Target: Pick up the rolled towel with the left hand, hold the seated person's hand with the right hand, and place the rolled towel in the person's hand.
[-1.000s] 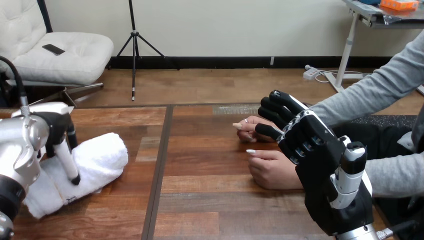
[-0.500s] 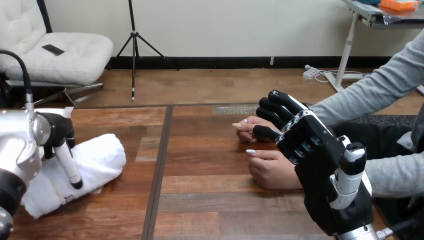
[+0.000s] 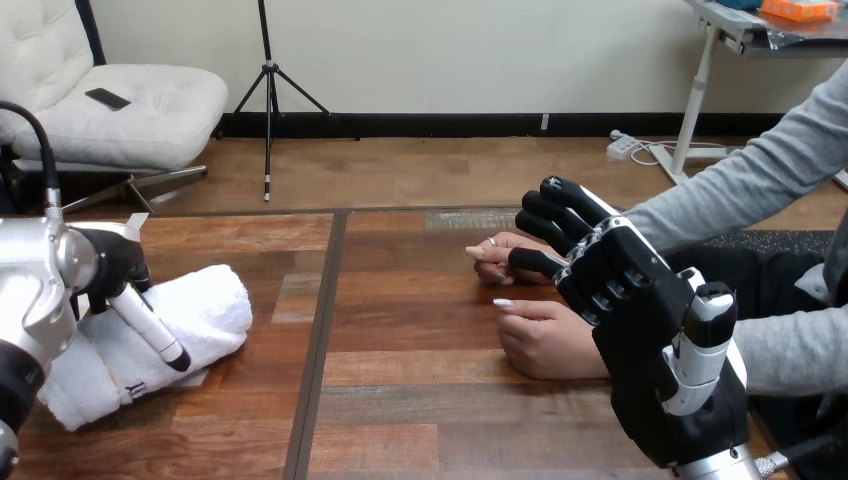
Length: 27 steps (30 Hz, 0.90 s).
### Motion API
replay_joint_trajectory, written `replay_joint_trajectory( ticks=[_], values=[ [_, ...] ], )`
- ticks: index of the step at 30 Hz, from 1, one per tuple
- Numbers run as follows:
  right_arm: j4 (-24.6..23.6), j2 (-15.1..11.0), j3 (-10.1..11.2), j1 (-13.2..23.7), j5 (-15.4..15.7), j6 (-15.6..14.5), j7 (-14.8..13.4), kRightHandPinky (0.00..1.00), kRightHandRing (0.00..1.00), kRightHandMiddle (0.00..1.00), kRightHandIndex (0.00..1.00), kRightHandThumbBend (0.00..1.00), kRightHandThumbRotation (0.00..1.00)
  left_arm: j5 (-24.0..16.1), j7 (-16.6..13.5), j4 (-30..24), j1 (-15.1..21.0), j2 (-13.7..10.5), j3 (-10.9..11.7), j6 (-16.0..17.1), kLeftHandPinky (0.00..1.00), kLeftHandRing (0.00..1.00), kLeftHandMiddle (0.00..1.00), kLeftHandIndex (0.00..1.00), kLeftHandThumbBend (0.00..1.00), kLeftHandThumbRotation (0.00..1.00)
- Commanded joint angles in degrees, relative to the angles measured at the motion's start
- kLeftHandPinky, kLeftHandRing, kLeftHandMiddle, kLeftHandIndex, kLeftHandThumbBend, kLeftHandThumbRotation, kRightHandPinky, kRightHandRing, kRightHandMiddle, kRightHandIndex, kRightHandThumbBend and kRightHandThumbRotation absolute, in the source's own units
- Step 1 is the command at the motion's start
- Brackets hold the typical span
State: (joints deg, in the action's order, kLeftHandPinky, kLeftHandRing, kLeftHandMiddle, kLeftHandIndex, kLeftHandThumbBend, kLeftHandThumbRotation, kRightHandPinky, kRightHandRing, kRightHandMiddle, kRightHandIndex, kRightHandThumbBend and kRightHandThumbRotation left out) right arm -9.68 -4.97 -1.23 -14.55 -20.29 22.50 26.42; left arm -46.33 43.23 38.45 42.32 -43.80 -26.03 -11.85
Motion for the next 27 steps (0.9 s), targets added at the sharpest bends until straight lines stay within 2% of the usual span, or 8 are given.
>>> replay_joint_trajectory(
  ticks=[1, 5, 13, 27],
  values=[
    [-1.6, 0.1, 0.7, 4.3, -0.7, 1.4, 0.0, 0.80, 0.88, 0.87, 0.85, 1.00, 1.00, 1.2, 1.0, -1.7, 1.1, -0.2, 0.4, 1.2, 0.78, 0.86, 0.88, 0.84, 1.00, 0.51],
    [-1.6, 0.3, 0.7, 4.4, -0.6, 1.4, -0.2, 0.79, 0.87, 0.87, 0.85, 1.00, 1.00, 1.6, 2.7, -2.2, 1.2, -0.3, 0.3, 0.0, 0.81, 0.87, 0.88, 0.86, 1.00, 0.54],
    [-2.1, 0.3, 0.7, 4.2, -0.3, 1.3, -0.6, 0.78, 0.87, 0.86, 0.85, 1.00, 1.00, 2.5, 3.8, -3.3, 0.6, -0.4, 0.8, -0.9, 0.85, 0.88, 0.90, 0.91, 1.00, 0.58],
    [-1.8, 0.1, 1.0, 4.3, -0.3, 1.5, -0.5, 0.78, 0.87, 0.86, 0.85, 1.00, 1.00, 3.6, 4.5, -4.6, 0.0, -0.6, 0.6, -1.4, 0.86, 0.88, 0.91, 0.94, 1.00, 0.54]
  ],
)
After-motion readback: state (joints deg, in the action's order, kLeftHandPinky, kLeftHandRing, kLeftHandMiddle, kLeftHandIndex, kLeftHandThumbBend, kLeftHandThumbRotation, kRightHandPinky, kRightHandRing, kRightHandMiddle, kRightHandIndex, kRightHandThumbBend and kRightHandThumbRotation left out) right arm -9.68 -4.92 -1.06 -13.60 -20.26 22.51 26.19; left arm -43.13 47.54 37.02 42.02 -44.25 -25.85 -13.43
